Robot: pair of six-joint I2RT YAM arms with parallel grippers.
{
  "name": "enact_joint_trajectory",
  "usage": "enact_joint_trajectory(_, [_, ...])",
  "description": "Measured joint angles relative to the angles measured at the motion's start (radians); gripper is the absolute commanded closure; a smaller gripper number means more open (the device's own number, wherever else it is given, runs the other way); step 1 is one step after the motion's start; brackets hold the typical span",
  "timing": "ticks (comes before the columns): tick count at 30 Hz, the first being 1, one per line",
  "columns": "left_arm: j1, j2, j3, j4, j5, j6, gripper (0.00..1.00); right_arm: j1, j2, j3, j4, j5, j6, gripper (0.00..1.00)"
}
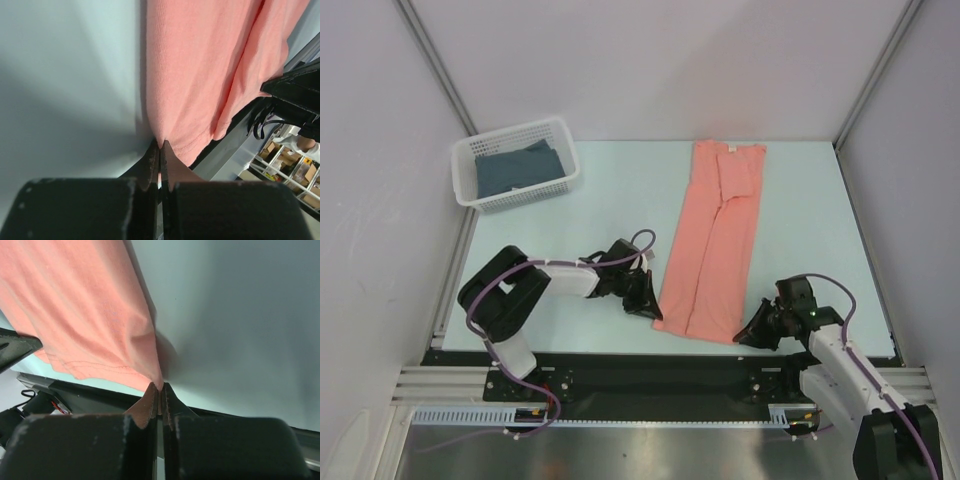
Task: Fold and stack the t-shirts
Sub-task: Fold the tshirt
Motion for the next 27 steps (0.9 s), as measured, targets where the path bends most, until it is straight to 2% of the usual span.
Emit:
enact_joint_trajectory(8, [-0.043, -0.064, -0.055, 0.001, -0.022, -0.054, 1.00, 0.020, -0.145, -0.012, -0.078, -0.019, 0.015, 1.00])
enact_joint_trajectory(11, [-0.053, -0.087, -0.023, -0.053, -0.034, -0.061, 1.00, 0.014, -0.130, 0.003, -0.082, -0.028, 0.018, 1.00])
enact_joint_trajectory(14, [-0.048, -0.074, 0.102, -0.140, -0.035, -0.060, 1.00, -0.022, -0.018, 0.075, -0.075, -0.038, -0.002, 1.00])
enact_joint_trajectory(18, [-0.002, 0.000, 0.342, -0.178, -0.029, -0.058, 1.00, -0.134, 0.217, 0.246, -0.040, -0.047, -0.077, 1.00])
enact_joint_trajectory(22, [0.082, 0.138, 0.570, -0.185, -0.013, -0.060, 1.00, -0.257, 0.454, 0.436, 0.013, -0.063, -0.151, 1.00])
enact_joint_trajectory(27, [0.162, 0.333, 0.779, -0.174, 0.024, -0.080, 1.00, -0.311, 0.763, 0.706, 0.063, -0.083, -0.233, 1.00])
